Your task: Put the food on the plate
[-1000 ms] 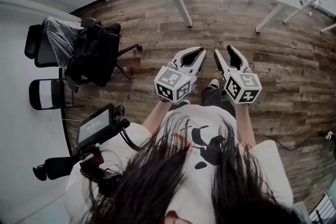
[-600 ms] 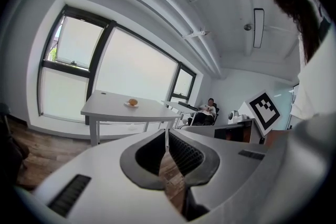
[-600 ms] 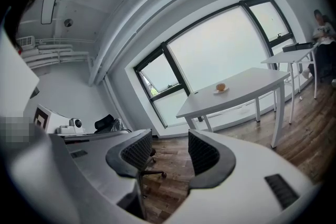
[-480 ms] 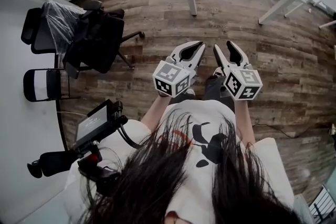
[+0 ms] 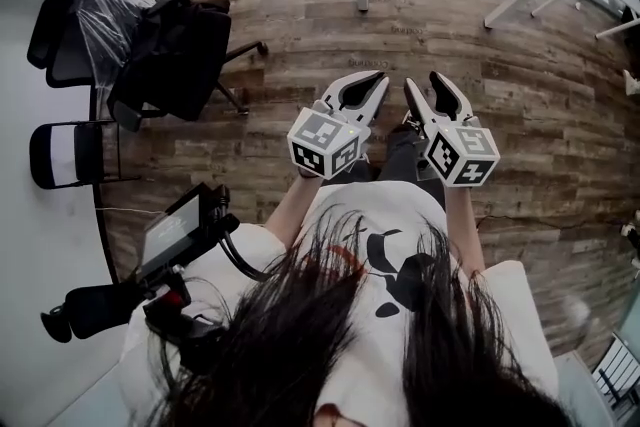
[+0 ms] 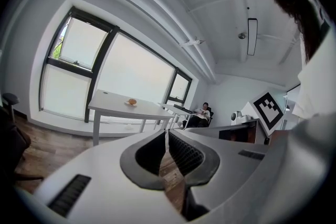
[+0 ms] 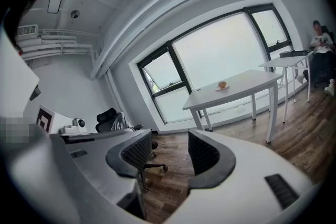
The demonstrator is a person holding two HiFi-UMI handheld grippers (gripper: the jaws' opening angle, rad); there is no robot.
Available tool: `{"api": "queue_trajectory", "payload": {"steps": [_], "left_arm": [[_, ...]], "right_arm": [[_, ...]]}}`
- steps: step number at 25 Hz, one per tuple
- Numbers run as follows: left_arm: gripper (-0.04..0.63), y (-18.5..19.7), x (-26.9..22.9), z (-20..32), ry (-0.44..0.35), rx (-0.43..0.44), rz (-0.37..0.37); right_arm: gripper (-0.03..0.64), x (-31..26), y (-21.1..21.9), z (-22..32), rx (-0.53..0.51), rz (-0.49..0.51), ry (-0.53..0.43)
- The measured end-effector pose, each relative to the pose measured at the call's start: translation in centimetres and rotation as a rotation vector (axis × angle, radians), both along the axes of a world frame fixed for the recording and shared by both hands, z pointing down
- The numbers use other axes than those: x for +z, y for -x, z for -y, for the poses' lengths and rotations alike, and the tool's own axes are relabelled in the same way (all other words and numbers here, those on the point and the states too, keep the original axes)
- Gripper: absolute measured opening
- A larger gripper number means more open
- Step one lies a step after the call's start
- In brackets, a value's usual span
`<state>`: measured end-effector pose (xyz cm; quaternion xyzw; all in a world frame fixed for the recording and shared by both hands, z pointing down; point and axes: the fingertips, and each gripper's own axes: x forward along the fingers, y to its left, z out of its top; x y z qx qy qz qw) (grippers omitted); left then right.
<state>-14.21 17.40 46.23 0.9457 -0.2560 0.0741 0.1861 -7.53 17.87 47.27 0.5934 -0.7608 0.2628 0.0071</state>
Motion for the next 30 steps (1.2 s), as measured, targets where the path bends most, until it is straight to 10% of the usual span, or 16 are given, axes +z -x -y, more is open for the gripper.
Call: {"api": "queue_trajectory", "payload": {"steps": [30], "left_arm": [[0.005,0.7,-1.6,-4.3,-0.059,0.026,-0.035]], "right_arm": [[0.225,-0.3,1.9,-5.4,-0.021,-0.046,-0.014]]}}
